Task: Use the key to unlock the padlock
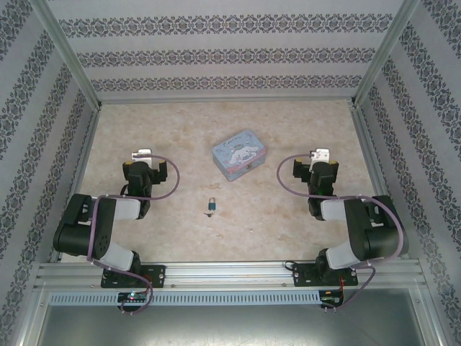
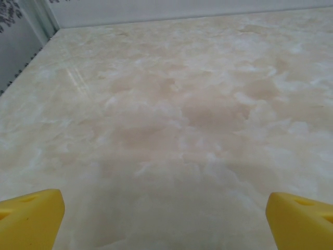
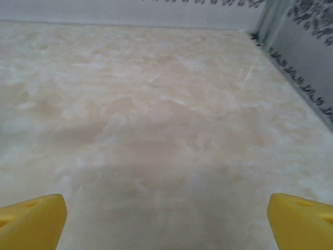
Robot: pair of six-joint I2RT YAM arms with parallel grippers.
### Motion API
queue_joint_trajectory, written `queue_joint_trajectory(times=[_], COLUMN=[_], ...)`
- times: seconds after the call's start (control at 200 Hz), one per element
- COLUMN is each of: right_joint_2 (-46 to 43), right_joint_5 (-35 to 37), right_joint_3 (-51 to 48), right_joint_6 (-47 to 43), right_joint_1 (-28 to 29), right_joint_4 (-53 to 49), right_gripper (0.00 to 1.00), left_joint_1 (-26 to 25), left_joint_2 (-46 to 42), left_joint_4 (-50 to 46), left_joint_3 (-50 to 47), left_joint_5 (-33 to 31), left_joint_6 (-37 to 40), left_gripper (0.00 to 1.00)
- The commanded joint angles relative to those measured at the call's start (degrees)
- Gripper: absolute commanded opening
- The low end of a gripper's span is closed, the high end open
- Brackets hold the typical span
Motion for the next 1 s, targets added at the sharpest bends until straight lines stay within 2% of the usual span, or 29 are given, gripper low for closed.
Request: queue_joint_trajectory(times=[0.0, 0.025, 0.065, 0.13, 0.774, 0.994], right_joint_2=[0.7, 0.4, 0.8, 0.9, 0.5, 0.8], right_joint_5=[-6.9, -7.9, -8.5, -11.4, -9.6, -11.5], right_joint_3=[0.3, 0.4, 2.6, 3.0, 3.0, 3.7], right_joint_6=[-1.6, -1.1, 0.5, 2.5, 1.3, 0.9], right_joint_1=[-0.8, -1.6, -2.9, -5.2, -4.0, -4.2], right_joint_4=[6.3, 4.0, 2.9, 2.5, 2.0, 0.6], right_gripper=[0.98, 0.98, 0.98, 0.98, 0.98, 0.98], left_joint_1=[1.8, 2.4, 3.6, 4.0, 4.0, 4.1], left_joint_2=[2.6, 1.6, 2.8, 2.0, 2.3, 2.3], left_joint_4=[3.9, 0.3, 3.4, 0.5, 0.7, 0.6], left_joint_3=[0.1, 1.1, 0.9, 1.7, 1.6, 1.7], left_joint_5=[6.3, 7.9, 10.0, 10.8, 11.1, 11.1], left_joint_6=[0.6, 0.2, 0.0, -0.3, -0.4, -0.4], left_gripper=[0.99, 0.99, 0.99, 0.99, 0.99, 0.99])
